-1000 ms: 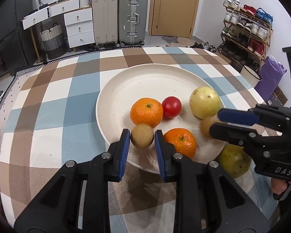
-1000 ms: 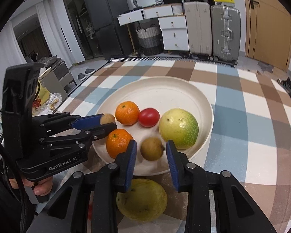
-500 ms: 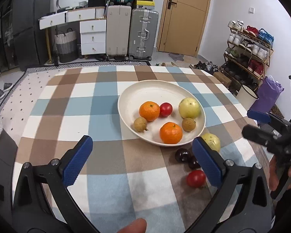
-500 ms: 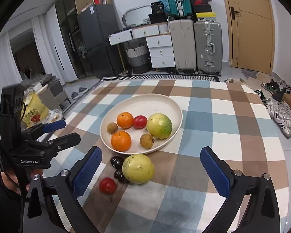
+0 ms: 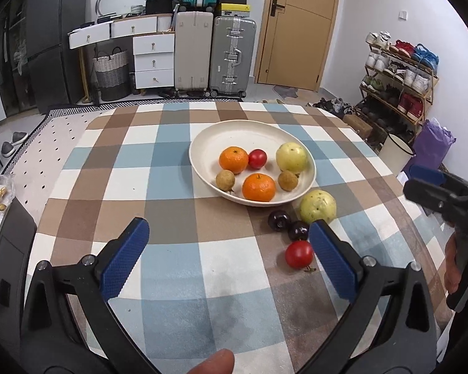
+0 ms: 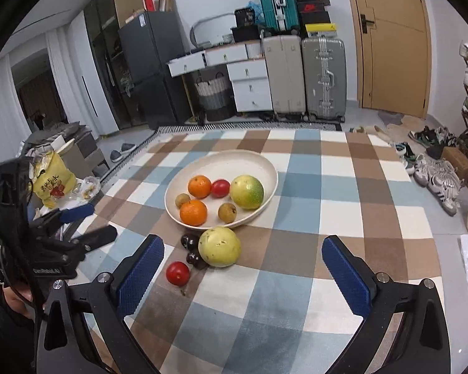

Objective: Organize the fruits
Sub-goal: 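Move both tools back toward the fruits beside the plate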

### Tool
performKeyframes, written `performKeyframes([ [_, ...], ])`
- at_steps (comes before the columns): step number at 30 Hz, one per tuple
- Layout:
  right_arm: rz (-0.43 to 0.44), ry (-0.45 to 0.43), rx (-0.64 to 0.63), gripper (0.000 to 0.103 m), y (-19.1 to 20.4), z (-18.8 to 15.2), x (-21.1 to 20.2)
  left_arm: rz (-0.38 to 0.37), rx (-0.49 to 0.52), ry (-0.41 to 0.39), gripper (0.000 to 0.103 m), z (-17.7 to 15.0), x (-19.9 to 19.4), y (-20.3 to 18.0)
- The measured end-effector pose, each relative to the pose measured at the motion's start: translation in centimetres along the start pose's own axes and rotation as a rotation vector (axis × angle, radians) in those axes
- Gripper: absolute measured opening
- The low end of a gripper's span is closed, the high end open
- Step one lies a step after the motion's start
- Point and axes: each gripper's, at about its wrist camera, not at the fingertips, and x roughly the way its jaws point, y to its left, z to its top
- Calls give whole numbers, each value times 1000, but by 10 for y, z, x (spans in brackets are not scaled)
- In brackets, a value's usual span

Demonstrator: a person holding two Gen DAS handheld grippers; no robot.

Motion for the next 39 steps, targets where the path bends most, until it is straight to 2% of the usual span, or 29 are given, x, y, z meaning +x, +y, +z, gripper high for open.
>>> performKeyframes([
  [10,22,58,17,103,-16,-5,20,-18,30,88,102,-14,35,-19],
  [19,83,134,19,103,-24,-9,52,-47,53,147,102,-18,62,-34],
  [28,75,184,12,103,-33,-10,79,-51,73,209,102,-23,90,-42],
  [35,43,204,-6,103,-35,-12,93,-86,70,244,102,-27,99,-50],
  [39,53,222,-6,103,-36,-13,99,-82,94,251,102,-30,102,-57],
])
